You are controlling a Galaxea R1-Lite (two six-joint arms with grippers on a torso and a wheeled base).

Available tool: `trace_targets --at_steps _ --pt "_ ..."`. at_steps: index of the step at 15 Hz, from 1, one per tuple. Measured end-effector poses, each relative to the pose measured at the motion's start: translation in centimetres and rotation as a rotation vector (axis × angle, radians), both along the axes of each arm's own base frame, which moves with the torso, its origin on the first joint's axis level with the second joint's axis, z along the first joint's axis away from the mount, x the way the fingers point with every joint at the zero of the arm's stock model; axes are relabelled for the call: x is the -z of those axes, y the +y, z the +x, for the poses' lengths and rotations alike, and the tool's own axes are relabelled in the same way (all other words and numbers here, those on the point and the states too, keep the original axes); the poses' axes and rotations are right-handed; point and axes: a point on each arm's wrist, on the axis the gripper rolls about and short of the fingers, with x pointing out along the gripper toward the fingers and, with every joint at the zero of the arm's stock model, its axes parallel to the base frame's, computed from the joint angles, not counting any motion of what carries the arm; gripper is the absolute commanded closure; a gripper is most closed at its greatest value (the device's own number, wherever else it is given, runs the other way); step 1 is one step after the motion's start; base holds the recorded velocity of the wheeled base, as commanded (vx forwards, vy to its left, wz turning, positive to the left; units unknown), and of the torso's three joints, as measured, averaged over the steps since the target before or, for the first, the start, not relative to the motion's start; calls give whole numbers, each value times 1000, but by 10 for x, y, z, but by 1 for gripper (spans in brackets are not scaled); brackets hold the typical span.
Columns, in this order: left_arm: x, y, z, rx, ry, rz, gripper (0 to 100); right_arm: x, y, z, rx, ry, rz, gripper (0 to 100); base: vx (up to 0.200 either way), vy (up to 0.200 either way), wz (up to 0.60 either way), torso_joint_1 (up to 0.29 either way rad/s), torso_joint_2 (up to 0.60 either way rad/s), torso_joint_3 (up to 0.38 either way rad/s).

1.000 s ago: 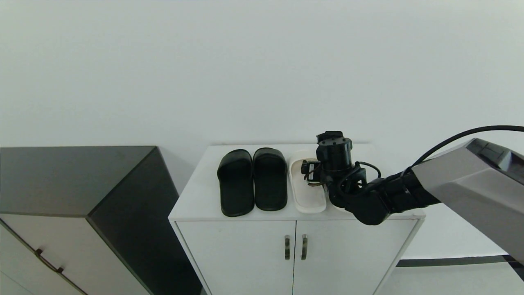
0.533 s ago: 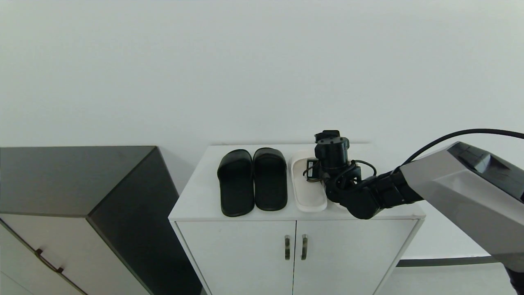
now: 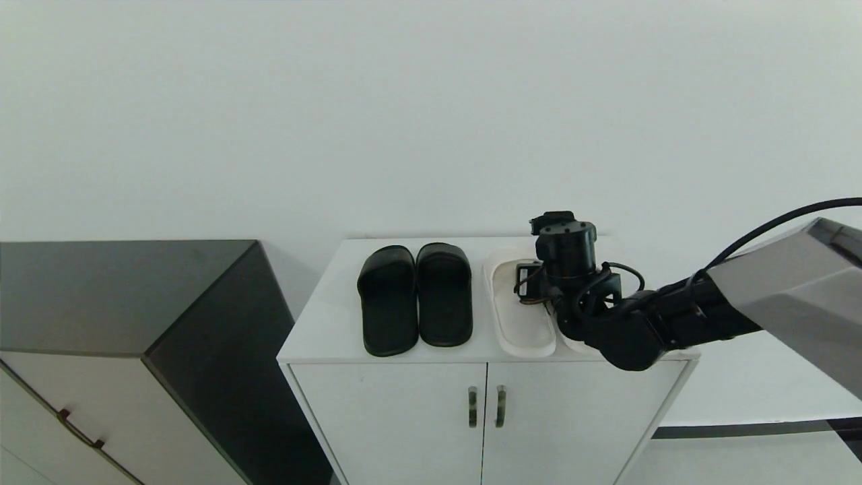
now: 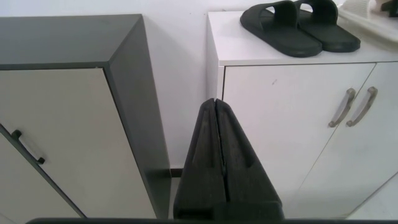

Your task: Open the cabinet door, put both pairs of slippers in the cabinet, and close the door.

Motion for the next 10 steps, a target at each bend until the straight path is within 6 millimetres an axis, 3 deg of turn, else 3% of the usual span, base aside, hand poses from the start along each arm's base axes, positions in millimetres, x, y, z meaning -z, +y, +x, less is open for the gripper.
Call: trace_targets --at_steps 3,8,10 --pt "0 0 0 0 0 0 100 -17 -6 -47 -139 29 7 100 0 0 0 0 0 0" --pt "0 0 0 1 0 0 100 -31 -35 -151 -542 112 42 100 0 0 0 0 0 0" --pt "0 0 0 1 0 0 100 -31 -49 -175 -647 133 57 100 0 0 0 0 0 0"
